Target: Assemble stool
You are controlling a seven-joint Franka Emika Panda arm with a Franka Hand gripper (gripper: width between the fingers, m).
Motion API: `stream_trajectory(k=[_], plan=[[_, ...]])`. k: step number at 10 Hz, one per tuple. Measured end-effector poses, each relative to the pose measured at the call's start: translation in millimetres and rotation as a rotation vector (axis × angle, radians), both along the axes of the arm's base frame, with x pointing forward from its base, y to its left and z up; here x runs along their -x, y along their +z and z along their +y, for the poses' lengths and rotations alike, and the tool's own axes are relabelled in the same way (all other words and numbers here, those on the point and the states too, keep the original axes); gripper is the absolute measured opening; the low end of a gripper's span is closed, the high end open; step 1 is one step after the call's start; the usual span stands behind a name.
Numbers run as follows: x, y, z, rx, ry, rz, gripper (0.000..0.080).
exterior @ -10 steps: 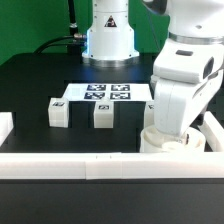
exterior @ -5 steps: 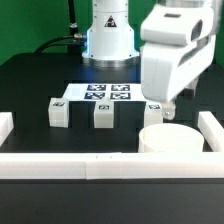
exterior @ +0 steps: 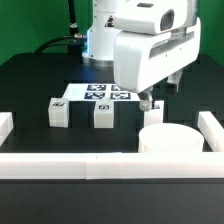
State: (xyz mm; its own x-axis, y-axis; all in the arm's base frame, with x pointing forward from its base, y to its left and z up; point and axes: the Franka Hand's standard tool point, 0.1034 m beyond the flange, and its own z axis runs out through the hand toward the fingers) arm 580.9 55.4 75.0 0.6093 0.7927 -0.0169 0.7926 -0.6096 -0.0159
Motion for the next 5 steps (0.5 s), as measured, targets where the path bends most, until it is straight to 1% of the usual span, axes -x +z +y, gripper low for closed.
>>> stream_trajectory(k=[2, 3, 5], plan=[[0.5, -1.2, -1.0, 0.001, -0.085, 0.001, 0.0649], [2.4, -4.6, -7.6, 0.000, -0.223, -0.007, 0.0649], [10.6, -14.1, -14.8, -0.006, -0.453, -0.010, 0.0649]])
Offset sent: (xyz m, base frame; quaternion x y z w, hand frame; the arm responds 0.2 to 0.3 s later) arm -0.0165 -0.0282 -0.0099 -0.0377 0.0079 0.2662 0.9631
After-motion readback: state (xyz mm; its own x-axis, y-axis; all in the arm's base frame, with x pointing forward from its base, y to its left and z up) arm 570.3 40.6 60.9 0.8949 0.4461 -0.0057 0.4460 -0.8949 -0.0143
